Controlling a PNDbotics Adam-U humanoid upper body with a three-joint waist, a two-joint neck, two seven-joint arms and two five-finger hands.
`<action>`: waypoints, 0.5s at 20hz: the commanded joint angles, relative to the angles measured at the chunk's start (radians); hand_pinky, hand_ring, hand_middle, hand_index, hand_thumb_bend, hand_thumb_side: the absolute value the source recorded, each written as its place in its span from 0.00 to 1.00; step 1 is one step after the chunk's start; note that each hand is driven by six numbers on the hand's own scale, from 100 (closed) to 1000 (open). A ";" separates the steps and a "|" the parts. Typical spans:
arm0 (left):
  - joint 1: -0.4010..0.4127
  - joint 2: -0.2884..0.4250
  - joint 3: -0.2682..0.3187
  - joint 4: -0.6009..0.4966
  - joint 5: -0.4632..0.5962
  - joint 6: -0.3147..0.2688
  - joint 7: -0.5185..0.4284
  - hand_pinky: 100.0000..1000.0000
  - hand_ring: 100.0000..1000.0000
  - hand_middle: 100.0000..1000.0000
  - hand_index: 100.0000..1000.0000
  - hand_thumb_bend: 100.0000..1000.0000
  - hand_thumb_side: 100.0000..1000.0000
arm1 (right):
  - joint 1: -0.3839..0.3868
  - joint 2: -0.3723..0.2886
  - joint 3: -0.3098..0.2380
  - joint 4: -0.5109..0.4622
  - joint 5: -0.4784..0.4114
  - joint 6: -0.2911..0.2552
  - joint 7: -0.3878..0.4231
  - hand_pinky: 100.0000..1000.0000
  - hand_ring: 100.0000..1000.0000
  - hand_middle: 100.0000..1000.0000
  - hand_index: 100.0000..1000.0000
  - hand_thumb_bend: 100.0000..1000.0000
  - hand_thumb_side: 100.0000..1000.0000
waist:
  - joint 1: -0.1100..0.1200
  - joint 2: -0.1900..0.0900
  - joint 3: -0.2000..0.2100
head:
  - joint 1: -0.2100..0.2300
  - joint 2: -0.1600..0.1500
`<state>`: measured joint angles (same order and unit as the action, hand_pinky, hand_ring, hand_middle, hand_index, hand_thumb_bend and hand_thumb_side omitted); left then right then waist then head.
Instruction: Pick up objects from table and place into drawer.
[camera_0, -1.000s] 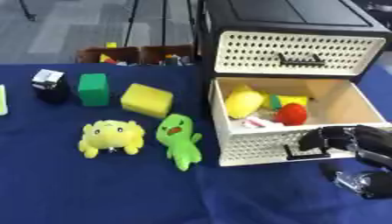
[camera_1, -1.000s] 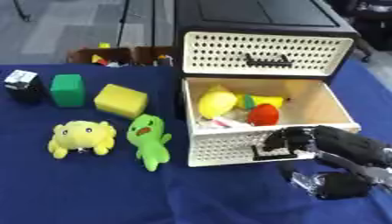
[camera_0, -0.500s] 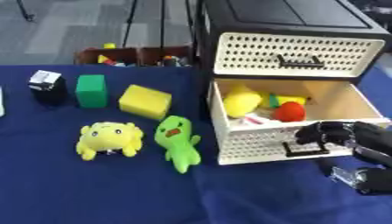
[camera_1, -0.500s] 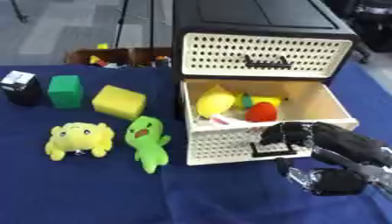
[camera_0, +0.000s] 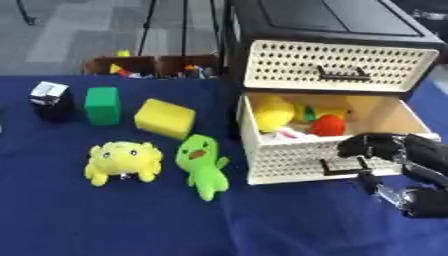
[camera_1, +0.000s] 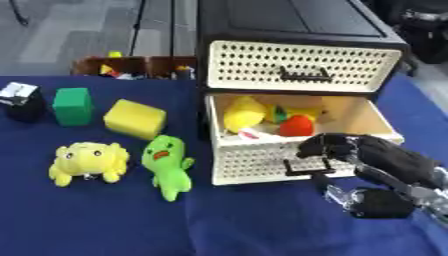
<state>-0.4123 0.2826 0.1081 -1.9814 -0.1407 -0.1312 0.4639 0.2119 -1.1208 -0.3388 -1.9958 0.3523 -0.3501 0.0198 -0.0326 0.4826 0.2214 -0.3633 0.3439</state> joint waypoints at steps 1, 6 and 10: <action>-0.007 0.019 0.010 -0.019 0.002 -0.003 0.000 0.27 0.48 0.51 0.69 0.12 0.79 | -0.003 -0.015 -0.015 -0.004 0.019 0.010 -0.015 0.60 0.79 0.83 0.86 0.00 1.00 | -0.001 -0.015 0.000 | -0.007 -0.020; -0.009 0.016 0.010 -0.019 0.005 -0.004 0.001 0.27 0.48 0.51 0.69 0.12 0.79 | -0.001 -0.006 -0.002 -0.004 0.041 0.023 -0.009 0.60 0.79 0.83 0.86 0.00 1.00 | 0.004 -0.004 -0.002 | -0.017 -0.026; -0.012 0.015 0.008 -0.019 0.006 -0.005 -0.001 0.27 0.48 0.51 0.69 0.12 0.79 | -0.007 -0.002 0.005 -0.004 0.042 0.023 -0.010 0.60 0.79 0.83 0.87 0.00 1.00 | 0.004 0.002 0.002 | -0.028 -0.026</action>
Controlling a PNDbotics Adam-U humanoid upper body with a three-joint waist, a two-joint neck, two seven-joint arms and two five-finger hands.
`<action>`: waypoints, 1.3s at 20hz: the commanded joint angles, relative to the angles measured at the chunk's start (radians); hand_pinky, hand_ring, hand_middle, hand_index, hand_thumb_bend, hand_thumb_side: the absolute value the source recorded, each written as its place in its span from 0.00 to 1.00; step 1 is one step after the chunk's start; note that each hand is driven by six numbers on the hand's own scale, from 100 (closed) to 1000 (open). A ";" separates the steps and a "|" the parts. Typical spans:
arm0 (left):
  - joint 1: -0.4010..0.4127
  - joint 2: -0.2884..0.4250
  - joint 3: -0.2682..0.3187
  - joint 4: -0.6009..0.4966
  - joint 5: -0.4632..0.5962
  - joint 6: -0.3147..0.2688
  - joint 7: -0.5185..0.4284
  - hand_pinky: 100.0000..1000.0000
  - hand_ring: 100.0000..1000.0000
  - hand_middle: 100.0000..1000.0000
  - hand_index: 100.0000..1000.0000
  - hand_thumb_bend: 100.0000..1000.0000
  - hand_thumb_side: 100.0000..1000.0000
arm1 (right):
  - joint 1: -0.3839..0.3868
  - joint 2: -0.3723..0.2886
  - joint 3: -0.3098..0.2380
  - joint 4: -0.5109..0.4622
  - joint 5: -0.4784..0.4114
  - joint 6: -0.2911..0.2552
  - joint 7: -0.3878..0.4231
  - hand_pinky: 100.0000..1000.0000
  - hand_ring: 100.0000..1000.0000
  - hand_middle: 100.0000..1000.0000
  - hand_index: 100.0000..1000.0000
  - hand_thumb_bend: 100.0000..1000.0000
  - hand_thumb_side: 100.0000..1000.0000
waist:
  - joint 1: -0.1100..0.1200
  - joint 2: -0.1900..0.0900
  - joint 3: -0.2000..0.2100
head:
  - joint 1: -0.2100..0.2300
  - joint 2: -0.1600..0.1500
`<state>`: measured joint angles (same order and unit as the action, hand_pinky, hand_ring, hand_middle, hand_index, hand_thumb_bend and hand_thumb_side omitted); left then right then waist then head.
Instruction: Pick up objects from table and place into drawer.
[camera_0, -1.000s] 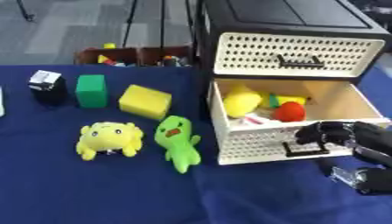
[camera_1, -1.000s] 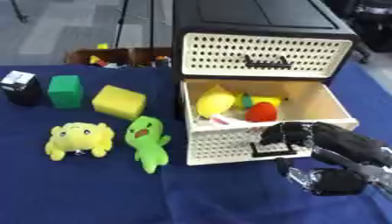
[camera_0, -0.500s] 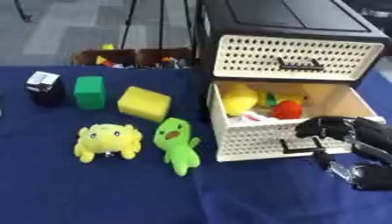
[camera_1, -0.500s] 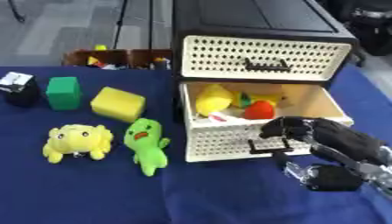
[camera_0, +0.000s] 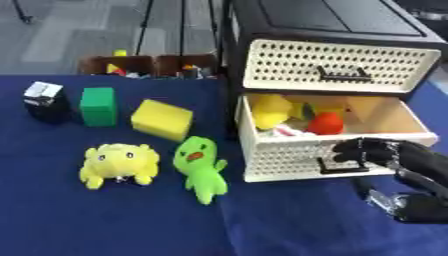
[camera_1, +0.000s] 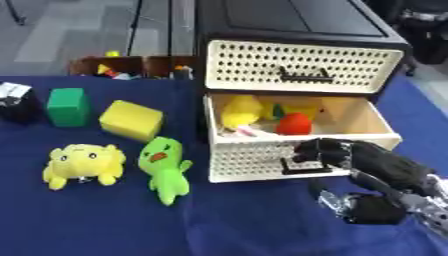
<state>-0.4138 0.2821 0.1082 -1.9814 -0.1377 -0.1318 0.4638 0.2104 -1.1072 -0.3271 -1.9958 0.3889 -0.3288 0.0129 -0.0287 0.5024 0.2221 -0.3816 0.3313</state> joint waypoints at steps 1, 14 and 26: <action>-0.010 0.015 0.008 -0.019 0.004 -0.005 -0.002 0.27 0.47 0.51 0.69 0.12 0.79 | -0.007 -0.016 -0.007 -0.004 0.004 0.002 -0.008 0.60 0.79 0.83 0.87 0.00 1.00 | -0.001 -0.018 0.003 | -0.013 -0.014; -0.009 0.018 0.006 -0.019 0.005 -0.007 -0.006 0.27 0.45 0.50 0.69 0.11 0.79 | -0.018 -0.016 -0.022 -0.004 0.012 0.041 -0.103 0.63 0.81 0.84 0.87 0.00 1.00 | -0.001 -0.011 -0.007 | -0.027 -0.027; -0.017 0.014 0.005 -0.019 0.013 -0.011 -0.008 0.26 0.45 0.50 0.69 0.10 0.79 | -0.036 -0.001 0.001 -0.004 0.114 0.168 -0.089 0.63 0.84 0.86 0.86 0.00 1.00 | 0.005 0.020 -0.011 | -0.029 -0.048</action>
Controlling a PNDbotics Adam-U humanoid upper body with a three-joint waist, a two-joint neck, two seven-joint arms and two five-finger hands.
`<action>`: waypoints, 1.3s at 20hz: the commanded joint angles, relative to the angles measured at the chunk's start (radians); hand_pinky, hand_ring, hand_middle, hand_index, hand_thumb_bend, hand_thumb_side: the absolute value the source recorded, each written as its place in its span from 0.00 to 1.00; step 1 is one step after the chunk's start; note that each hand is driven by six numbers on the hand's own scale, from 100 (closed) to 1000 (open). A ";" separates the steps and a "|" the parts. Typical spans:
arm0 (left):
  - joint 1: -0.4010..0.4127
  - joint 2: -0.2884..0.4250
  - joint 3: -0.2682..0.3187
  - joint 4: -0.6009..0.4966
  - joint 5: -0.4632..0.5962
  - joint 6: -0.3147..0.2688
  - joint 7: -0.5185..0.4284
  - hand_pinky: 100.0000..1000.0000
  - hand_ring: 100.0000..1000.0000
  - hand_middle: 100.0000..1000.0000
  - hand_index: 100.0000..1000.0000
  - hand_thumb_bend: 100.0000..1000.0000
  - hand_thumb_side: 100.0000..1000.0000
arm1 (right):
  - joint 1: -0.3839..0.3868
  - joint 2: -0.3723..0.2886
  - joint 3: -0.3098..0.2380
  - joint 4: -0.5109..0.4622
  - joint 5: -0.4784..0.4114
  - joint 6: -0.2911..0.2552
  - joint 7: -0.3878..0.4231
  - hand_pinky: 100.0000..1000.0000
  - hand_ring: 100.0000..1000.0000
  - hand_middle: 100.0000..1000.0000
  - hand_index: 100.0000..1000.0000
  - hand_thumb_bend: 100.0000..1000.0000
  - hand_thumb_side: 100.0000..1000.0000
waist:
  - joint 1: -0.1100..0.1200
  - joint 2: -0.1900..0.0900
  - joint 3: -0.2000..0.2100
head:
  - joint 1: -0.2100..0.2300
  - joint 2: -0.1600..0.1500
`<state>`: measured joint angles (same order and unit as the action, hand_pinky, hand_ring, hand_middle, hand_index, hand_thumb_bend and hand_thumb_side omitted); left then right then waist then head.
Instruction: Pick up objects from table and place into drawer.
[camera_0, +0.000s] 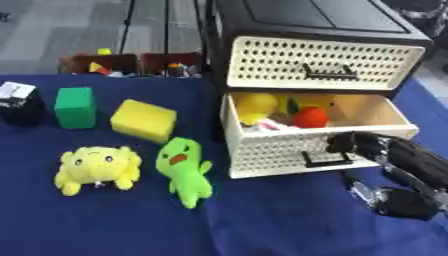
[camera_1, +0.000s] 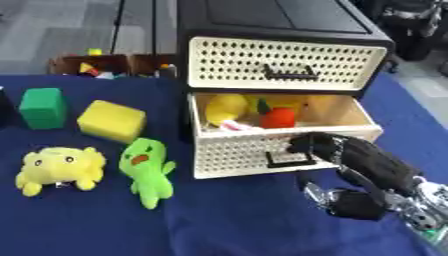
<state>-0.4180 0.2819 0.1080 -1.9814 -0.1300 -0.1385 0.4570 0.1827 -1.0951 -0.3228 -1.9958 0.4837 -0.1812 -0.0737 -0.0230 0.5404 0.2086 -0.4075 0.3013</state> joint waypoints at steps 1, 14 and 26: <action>-0.014 0.013 0.004 -0.019 0.006 -0.005 -0.001 0.26 0.45 0.50 0.69 0.10 0.79 | -0.012 -0.011 0.000 -0.004 0.018 0.024 -0.005 0.63 0.84 0.86 0.86 0.00 1.00 | -0.002 -0.015 0.007 | -0.005 -0.020; -0.013 0.010 0.000 -0.019 0.013 -0.003 -0.009 0.26 0.45 0.50 0.69 0.10 0.79 | -0.032 -0.013 0.003 -0.004 -0.031 0.004 -0.115 0.65 0.84 0.96 0.91 0.00 1.00 | -0.010 -0.012 0.033 | -0.009 -0.041; -0.010 0.007 -0.001 -0.019 0.015 -0.005 -0.009 0.26 0.44 0.50 0.69 0.10 0.79 | -0.008 0.016 -0.009 -0.004 0.017 0.077 -0.171 0.71 0.91 0.97 0.92 0.00 1.00 | -0.010 -0.009 0.058 | -0.024 -0.059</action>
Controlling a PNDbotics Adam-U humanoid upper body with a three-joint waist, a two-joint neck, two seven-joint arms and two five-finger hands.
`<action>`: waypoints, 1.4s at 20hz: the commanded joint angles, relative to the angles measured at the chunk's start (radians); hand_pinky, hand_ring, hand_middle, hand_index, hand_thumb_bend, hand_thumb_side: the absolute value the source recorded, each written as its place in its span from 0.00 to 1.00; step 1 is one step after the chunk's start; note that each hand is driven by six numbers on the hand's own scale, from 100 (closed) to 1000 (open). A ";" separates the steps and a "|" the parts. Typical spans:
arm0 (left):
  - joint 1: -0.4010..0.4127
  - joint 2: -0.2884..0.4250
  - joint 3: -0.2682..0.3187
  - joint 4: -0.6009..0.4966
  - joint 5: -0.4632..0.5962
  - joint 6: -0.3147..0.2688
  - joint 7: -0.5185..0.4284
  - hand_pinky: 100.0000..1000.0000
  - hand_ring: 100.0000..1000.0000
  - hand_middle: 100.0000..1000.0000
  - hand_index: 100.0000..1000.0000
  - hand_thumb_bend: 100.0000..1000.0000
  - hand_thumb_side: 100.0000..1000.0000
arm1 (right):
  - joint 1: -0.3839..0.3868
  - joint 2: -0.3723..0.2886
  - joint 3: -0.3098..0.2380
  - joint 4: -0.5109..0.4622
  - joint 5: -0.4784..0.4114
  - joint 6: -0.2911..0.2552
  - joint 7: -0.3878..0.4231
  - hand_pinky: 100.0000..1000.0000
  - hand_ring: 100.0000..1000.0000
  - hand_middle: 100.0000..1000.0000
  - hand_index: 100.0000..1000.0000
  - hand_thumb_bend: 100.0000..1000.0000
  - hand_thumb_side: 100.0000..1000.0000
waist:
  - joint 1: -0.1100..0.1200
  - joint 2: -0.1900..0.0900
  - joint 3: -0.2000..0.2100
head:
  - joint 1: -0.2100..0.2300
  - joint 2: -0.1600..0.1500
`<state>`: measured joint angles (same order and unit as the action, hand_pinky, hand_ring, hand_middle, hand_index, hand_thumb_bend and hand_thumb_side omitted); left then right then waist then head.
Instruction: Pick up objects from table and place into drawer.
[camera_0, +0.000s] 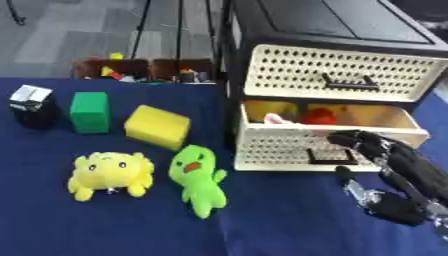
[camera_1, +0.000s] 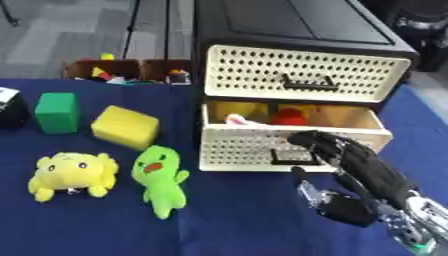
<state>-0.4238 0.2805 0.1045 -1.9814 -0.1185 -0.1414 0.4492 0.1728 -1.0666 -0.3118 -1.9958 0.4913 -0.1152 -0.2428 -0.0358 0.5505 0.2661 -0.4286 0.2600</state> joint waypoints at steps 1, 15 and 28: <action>-0.005 0.008 0.002 -0.019 0.004 -0.002 -0.001 0.26 0.44 0.50 0.69 0.10 0.79 | 0.004 -0.010 -0.020 -0.004 0.010 0.014 0.001 0.71 0.91 0.97 0.92 0.00 1.00 | 0.004 -0.018 0.001 | -0.004 -0.020; -0.012 0.000 -0.002 -0.019 0.010 -0.003 -0.007 0.26 0.44 0.50 0.69 0.09 0.79 | -0.006 -0.004 -0.019 -0.004 -0.044 0.004 -0.112 0.76 0.93 1.00 1.00 0.00 1.00 | 0.011 -0.005 0.010 | -0.007 -0.033; -0.021 -0.014 -0.010 -0.019 0.018 -0.010 -0.019 0.26 0.44 0.49 0.68 0.09 0.79 | -0.010 0.000 -0.005 -0.004 -0.054 0.016 -0.085 0.77 0.93 1.00 0.99 0.00 1.00 | 0.007 0.007 0.043 | -0.037 -0.070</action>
<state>-0.4384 0.2572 0.0949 -1.9814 -0.1055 -0.1496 0.4333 0.1664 -1.0435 -0.3116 -1.9958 0.4445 -0.0969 -0.3425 -0.0296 0.5788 0.3094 -0.4587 0.2072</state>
